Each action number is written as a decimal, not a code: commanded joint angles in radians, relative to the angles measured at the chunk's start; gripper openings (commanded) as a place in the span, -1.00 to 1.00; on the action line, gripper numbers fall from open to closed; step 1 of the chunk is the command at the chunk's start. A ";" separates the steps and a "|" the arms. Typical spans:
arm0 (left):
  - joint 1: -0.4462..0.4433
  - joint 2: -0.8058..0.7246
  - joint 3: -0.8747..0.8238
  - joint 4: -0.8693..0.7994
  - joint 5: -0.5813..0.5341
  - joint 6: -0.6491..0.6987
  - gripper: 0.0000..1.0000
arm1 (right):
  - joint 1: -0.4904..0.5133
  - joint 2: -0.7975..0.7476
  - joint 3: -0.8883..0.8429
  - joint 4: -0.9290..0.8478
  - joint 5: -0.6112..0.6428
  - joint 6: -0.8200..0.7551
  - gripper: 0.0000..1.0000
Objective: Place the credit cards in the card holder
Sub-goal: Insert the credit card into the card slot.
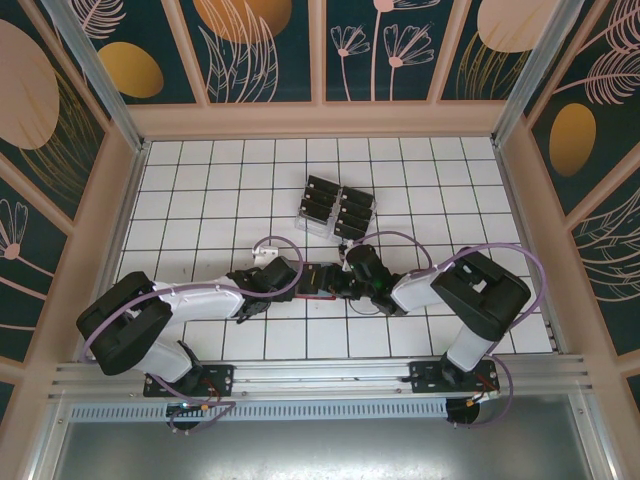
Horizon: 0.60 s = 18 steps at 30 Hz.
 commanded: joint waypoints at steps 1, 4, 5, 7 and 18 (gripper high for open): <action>0.000 0.000 -0.022 -0.033 -0.002 -0.011 0.98 | -0.001 0.013 0.005 -0.085 0.044 -0.032 -0.47; 0.000 0.000 -0.022 -0.032 0.000 -0.010 0.98 | -0.001 0.025 0.011 -0.078 0.036 -0.031 -0.59; 0.000 0.000 -0.025 -0.031 0.000 -0.011 0.97 | -0.001 0.028 0.013 -0.078 0.035 -0.032 -0.62; 0.000 0.000 -0.025 -0.031 0.000 -0.011 0.97 | -0.001 0.033 0.017 -0.078 0.032 -0.033 -0.68; 0.000 0.003 -0.029 -0.019 0.006 -0.013 0.97 | 0.003 0.062 0.034 -0.067 0.013 -0.032 -0.82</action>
